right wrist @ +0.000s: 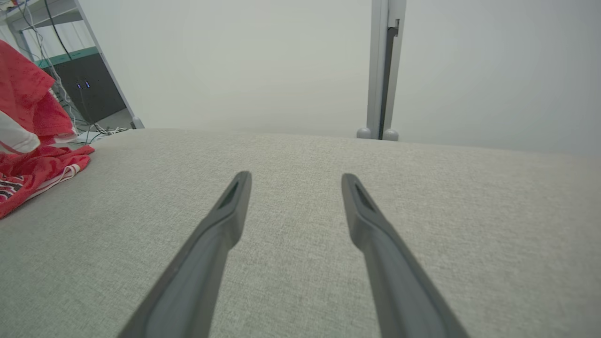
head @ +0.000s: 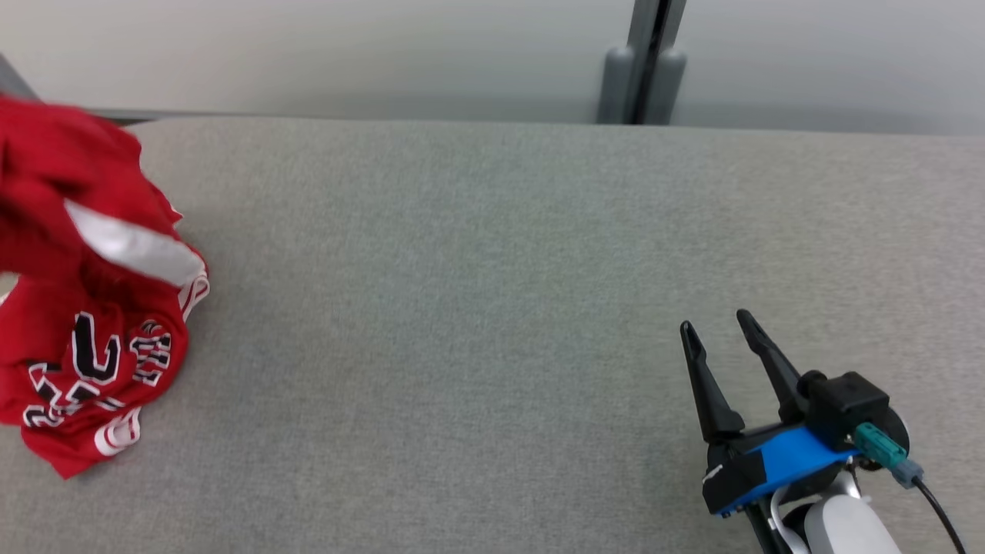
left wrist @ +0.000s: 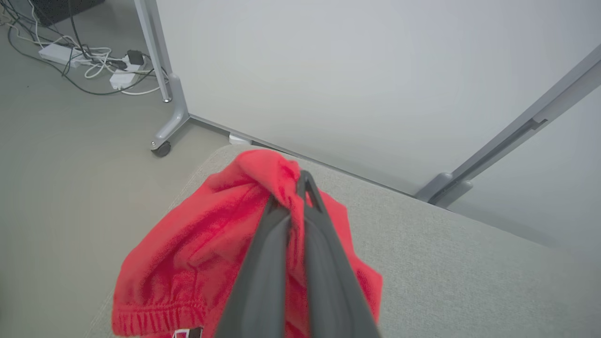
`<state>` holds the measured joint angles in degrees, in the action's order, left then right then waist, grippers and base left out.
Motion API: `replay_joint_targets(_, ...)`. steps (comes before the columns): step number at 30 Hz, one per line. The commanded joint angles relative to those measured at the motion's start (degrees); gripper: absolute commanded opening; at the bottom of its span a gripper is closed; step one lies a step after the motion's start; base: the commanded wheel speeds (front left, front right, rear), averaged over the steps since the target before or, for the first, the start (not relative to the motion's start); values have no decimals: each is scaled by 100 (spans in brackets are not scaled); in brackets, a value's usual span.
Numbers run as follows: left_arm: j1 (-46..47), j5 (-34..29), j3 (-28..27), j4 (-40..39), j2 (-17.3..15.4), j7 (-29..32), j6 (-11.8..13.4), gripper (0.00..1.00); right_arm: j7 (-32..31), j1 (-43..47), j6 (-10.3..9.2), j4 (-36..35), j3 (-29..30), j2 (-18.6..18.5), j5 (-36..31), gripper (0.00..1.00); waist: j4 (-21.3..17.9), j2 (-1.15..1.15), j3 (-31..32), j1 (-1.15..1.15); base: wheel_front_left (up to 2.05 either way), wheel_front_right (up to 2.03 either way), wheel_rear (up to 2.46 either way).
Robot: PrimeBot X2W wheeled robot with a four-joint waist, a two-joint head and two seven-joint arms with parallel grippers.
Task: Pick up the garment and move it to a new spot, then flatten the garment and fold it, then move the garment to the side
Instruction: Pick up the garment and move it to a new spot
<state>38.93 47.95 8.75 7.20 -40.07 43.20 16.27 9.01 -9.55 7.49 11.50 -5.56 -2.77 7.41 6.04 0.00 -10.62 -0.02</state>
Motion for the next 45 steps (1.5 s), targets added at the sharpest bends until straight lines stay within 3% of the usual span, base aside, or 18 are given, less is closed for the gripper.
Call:
replay_joint_targets(1,267,-44,76,-152,29,-42,-112,0,53,101,1,48,2,-21,93,100,-280,0,345,2,0,0,0)
replay_joint_targets(9,1275,-52,781,-583,722,-153,-770,0,113,304,1,214,-41,-21,309,100,-613,0,792,2,0,0,0)
replay_joint_targets(15,1251,35,1305,-430,1517,-366,-982,0,84,262,1,112,-40,-20,325,100,-986,0,649,2,0,0,0)
replay_joint_targets(21,692,4,1911,124,2175,-732,-1188,0,97,141,1,80,-60,-19,344,100,-1471,0,369,2,0,0,0)
replay_joint_targets(29,-134,-671,2812,1499,2578,-1418,-1255,0,185,-26,1,126,-57,-20,401,100,-1879,0,55,2,0,0,0)
replay_joint_targets(32,-253,-849,2955,1870,2697,-1757,-1253,100,207,-55,1,134,0,-19,398,100,-1855,0,36,2,0,0,0)
replay_joint_targets(40,-485,-677,2682,1843,2908,-2670,-1319,100,162,-12,1,119,191,-18,289,100,-1494,0,235,2,0,0,0)
replay_joint_targets(45,-1097,-639,2298,1336,2619,-3611,-1267,100,85,101,1,47,325,-17,246,100,-1242,0,436,2,0,0,0)
